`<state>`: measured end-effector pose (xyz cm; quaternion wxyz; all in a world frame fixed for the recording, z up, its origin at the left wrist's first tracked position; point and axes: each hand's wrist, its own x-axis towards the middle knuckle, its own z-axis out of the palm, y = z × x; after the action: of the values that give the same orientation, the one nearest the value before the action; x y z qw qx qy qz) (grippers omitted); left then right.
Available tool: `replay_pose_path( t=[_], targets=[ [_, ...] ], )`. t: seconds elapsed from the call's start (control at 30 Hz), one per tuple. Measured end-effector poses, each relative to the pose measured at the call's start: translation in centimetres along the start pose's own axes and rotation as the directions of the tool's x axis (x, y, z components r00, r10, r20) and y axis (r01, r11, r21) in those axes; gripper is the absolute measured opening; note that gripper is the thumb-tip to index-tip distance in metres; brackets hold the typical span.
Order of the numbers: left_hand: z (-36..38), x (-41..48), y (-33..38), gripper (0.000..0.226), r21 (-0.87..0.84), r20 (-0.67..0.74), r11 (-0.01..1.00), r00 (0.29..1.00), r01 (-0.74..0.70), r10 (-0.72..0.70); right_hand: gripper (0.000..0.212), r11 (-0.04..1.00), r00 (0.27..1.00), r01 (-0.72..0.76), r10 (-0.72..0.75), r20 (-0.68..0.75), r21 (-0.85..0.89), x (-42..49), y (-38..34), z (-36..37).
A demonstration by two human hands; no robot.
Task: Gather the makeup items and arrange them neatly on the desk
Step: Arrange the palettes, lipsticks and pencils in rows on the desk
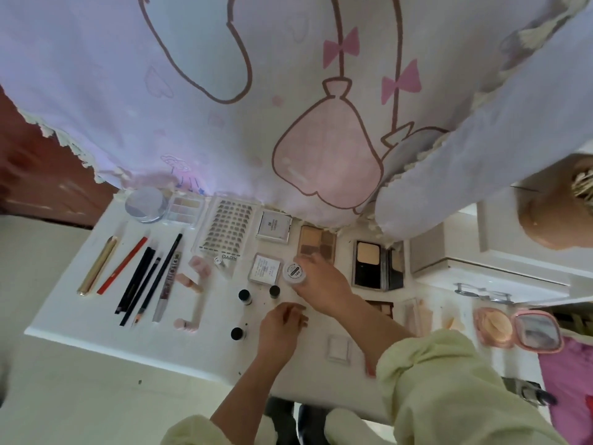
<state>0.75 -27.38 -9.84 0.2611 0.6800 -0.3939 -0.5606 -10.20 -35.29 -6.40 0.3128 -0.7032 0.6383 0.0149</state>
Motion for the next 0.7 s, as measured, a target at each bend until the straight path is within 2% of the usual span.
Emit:
replay_pose_path(
  t=[0.17, 0.33, 0.43, 0.5, 0.57, 0.63, 0.67, 0.7],
  targets=[
    [-0.3, 0.1, -0.4, 0.027, -0.014, 0.016, 1.0, 1.0, 0.006, -0.006, 0.056, 0.994, 0.999, 0.019, -0.023, -0.036, -0.108, 1.0, -0.5, 0.2],
    [-0.5, 0.1, -0.2, 0.026, -0.028, 0.019, 1.0, 1.0, 0.008, -0.007, 0.059, 0.995, 0.999, 0.024, -0.028, -0.041, -0.097, 1.0, -0.1, 0.2],
    [-0.5, 0.2, -0.3, 0.025, -0.034, 0.021, 0.999, 1.0, 0.0, 0.001, 0.066, 1.0, 0.999, -0.002, 0.001, -0.052, -0.021, 0.3, 0.8, 0.4],
    [-0.5, 0.1, -0.4, 0.024, -0.047, 0.021, 0.999, 1.0, 0.002, -0.001, 0.062, 0.997, 0.996, -0.044, 0.048, -0.074, 0.057, -0.4, 1.2, 0.4],
    [-0.4, 0.1, -0.3, 0.024, -0.068, 0.02, 0.998, 1.0, 0.009, -0.008, 0.055, 0.965, 0.984, -0.116, 0.145, -0.108, 0.236, -1.4, 1.8, 0.5],
    [-0.5, 0.0, -0.1, 0.024, -0.087, 0.017, 0.996, 1.0, 0.021, -0.02, 0.048, 0.814, 0.946, -0.22, 0.313, -0.087, 0.538, -2.6, 2.3, 0.3],
    [-0.5, 0.0, -0.1, 0.024, -0.1, 0.014, 0.995, 1.0, 0.029, -0.028, 0.043, 0.665, 0.919, -0.27, 0.393, -0.02, 0.696, -3.4, 2.5, 0.1],
    [-0.5, -0.1, 0.0, 0.024, -0.11, 0.009, 0.993, 0.999, 0.036, -0.035, 0.037, 0.465, 0.893, -0.305, 0.442, 0.081, 0.831, -4.1, 2.8, -0.1]
  ],
)
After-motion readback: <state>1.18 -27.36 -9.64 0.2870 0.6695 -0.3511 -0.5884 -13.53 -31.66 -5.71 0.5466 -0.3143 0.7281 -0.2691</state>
